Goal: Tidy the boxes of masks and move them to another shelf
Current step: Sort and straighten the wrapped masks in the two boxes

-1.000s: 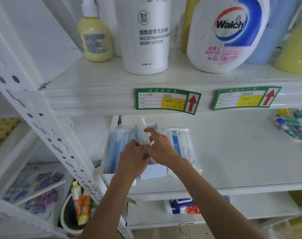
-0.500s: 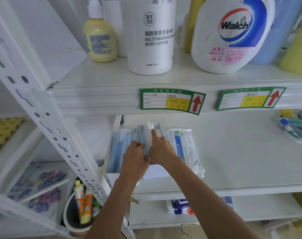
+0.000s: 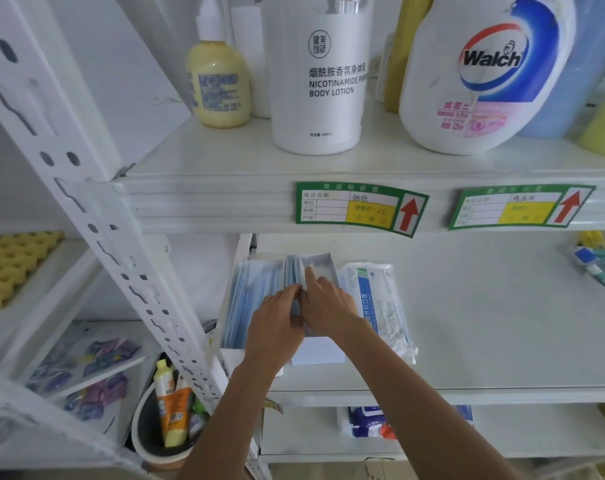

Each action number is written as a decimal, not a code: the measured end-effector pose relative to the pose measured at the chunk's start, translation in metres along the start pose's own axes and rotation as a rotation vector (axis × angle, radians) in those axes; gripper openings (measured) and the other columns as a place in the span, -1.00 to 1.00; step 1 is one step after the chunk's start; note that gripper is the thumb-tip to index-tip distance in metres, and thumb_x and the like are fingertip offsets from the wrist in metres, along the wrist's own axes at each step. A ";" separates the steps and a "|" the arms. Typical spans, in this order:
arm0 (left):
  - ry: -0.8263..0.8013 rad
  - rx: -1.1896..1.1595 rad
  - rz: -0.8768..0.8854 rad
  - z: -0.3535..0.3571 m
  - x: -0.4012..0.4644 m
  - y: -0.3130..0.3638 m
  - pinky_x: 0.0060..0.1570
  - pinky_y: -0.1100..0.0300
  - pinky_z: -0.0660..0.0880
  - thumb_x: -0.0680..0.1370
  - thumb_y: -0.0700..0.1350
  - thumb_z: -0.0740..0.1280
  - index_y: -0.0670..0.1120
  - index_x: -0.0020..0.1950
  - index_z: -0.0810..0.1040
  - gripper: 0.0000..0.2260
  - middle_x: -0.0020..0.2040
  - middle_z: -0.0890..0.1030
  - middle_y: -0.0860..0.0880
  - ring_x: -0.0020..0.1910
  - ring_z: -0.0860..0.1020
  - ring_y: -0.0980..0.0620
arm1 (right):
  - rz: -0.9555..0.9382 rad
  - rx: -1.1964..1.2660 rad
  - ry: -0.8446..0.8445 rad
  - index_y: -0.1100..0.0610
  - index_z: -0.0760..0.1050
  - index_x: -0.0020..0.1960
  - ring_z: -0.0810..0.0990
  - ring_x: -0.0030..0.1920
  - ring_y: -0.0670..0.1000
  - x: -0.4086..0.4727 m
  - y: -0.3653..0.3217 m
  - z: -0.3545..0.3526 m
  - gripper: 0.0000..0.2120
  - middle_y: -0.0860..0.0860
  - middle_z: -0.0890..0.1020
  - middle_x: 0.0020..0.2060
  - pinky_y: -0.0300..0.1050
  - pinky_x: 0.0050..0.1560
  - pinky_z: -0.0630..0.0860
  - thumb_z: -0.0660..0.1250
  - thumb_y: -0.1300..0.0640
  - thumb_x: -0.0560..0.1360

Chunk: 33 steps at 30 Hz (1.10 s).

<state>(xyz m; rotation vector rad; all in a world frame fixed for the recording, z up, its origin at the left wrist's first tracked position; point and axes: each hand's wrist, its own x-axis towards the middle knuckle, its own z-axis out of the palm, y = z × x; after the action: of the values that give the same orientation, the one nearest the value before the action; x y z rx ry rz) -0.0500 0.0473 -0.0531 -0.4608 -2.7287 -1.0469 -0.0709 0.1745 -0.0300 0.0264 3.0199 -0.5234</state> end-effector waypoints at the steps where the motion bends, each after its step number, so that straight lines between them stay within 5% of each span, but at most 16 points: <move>1: 0.001 -0.008 0.001 0.000 0.000 -0.001 0.22 0.03 0.58 0.63 -0.13 0.33 -0.07 0.40 0.47 -0.66 0.19 0.66 -0.05 0.16 0.61 -0.06 | 0.001 0.031 0.022 0.02 -0.02 0.57 0.60 0.10 0.25 -0.001 0.000 0.000 -0.36 0.15 0.50 0.24 0.13 -0.01 0.52 0.21 -0.07 0.61; 6: -0.016 0.006 -0.040 0.004 0.001 -0.004 0.29 0.02 0.55 0.56 0.00 0.45 -0.05 0.47 0.41 -0.49 0.31 0.60 -0.03 0.26 0.57 -0.05 | -0.063 0.026 0.061 -0.02 0.11 0.50 0.55 0.15 0.19 -0.006 0.008 -0.003 -0.22 0.12 0.33 0.29 0.00 -0.05 0.53 0.50 0.04 0.44; 12: 0.035 -0.019 -0.044 0.004 -0.005 -0.008 -0.01 0.25 0.60 0.52 -0.19 0.45 -0.03 0.33 0.47 -0.60 0.29 0.49 0.01 0.08 0.59 0.04 | -0.058 0.108 0.111 0.11 0.41 0.39 0.48 0.15 0.12 -0.010 0.026 0.000 -0.46 0.08 0.30 0.34 -0.11 -0.10 0.50 0.43 0.31 0.45; 17: 0.018 0.012 -0.040 0.003 -0.008 -0.006 0.04 0.28 0.57 0.55 -0.17 0.41 -0.05 0.28 0.51 -0.70 0.27 0.47 0.01 0.09 0.57 0.07 | -0.029 0.145 0.140 0.21 0.52 0.29 0.53 0.09 0.08 -0.008 0.033 0.005 -0.63 0.08 0.40 0.29 -0.17 0.01 0.50 0.42 0.27 0.50; 22: 0.015 0.033 -0.036 0.002 -0.008 -0.008 0.08 0.32 0.50 0.57 -0.14 0.40 -0.09 0.21 0.60 -0.79 0.24 0.46 0.02 0.10 0.55 0.07 | 0.027 0.191 0.167 0.16 0.40 0.41 0.53 0.16 0.13 -0.008 0.029 0.008 -0.51 0.11 0.41 0.29 -0.05 0.11 0.52 0.44 0.11 0.53; 28: 0.008 0.035 -0.037 0.002 -0.007 -0.007 0.11 0.32 0.46 0.61 -0.14 0.35 -0.14 0.23 0.61 -0.78 0.24 0.48 -0.01 0.11 0.55 0.05 | -0.067 0.117 0.232 0.10 0.56 0.12 0.48 0.11 0.09 -0.013 0.025 0.013 -0.74 0.06 0.41 0.19 -0.07 -0.06 0.49 0.20 -0.04 0.64; 33: 0.011 0.020 -0.043 0.002 -0.007 -0.007 0.14 0.30 0.45 0.62 -0.15 0.32 -0.17 0.21 0.62 -0.79 0.24 0.49 -0.04 0.10 0.57 0.00 | -0.130 0.063 0.266 -0.03 0.49 0.26 0.37 0.29 0.11 -0.019 0.024 0.016 -0.74 0.02 0.30 0.37 -0.07 -0.15 0.50 0.21 0.02 0.59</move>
<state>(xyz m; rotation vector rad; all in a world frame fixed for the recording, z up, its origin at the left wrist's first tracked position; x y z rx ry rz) -0.0466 0.0423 -0.0611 -0.3946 -2.7485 -1.0285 -0.0499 0.1916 -0.0520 -0.1063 3.2789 -0.6774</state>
